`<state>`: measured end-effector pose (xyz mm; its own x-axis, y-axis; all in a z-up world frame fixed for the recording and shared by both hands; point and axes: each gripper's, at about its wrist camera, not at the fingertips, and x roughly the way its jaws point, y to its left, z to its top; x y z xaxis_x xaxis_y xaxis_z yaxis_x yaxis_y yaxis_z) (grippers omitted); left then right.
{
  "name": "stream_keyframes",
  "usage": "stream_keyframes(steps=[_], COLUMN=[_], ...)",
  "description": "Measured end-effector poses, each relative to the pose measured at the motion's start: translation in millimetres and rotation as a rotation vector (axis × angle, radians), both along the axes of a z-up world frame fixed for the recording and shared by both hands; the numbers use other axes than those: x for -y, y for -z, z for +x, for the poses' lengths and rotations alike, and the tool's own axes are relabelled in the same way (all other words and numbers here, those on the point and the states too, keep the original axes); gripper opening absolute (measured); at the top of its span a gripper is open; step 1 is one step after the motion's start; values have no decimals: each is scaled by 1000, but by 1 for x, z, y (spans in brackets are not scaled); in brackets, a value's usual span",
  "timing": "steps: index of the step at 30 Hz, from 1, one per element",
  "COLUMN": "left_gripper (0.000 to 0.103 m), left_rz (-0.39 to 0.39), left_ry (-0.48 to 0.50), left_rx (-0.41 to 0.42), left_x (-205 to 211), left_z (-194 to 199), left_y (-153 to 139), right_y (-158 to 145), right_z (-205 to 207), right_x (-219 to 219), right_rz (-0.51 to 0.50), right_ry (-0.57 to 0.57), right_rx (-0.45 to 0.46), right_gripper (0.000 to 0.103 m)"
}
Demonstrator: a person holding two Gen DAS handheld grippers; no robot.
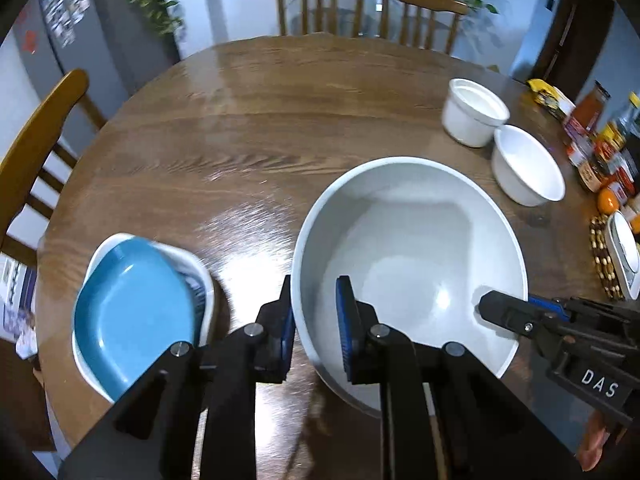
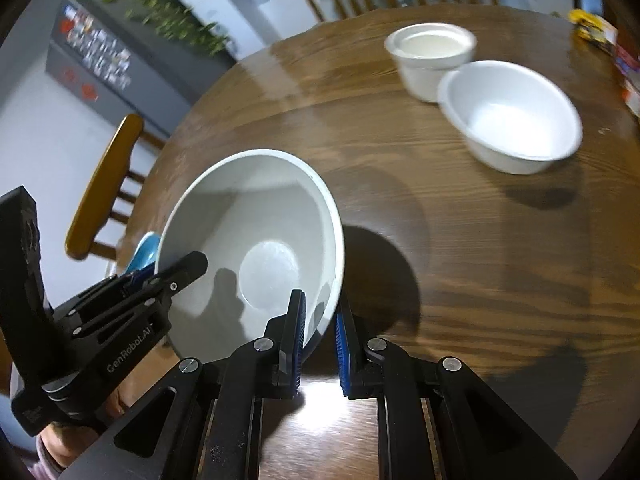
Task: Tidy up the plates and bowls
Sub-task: 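Drag the large white bowl beside the plate stack and open the left gripper, then move the left gripper to the smaller white bowl and grasp its rim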
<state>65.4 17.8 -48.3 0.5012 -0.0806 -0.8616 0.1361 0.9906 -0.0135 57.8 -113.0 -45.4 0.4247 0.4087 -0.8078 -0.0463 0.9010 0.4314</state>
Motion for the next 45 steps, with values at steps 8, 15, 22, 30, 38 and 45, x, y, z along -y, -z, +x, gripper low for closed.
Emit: stream_keyframes(steps=[8, 15, 22, 30, 38, 45], left_gripper=[16, 56, 75, 86, 88, 88], left_rz=[2, 15, 41, 45, 52, 65], left_ry=[-47, -33, -39, 1, 44, 86], left_rx=[-59, -59, 33, 105, 158, 220], left_x=[-22, -20, -24, -12, 9, 29], left_z=[5, 2, -15, -34, -44, -54], left_y=[16, 20, -4, -27, -42, -56], right_y=[6, 5, -20, -37, -49, -62], right_z=[9, 9, -10, -30, -46, -60], right_x=[-25, -30, -10, 25, 44, 58], right_rz=[-21, -62, -81, -68, -53, -52], right_ry=[-32, 12, 84, 186, 242, 264], right_rx=[-33, -32, 51, 85, 120, 161], right_gripper=[15, 17, 35, 35, 36, 36])
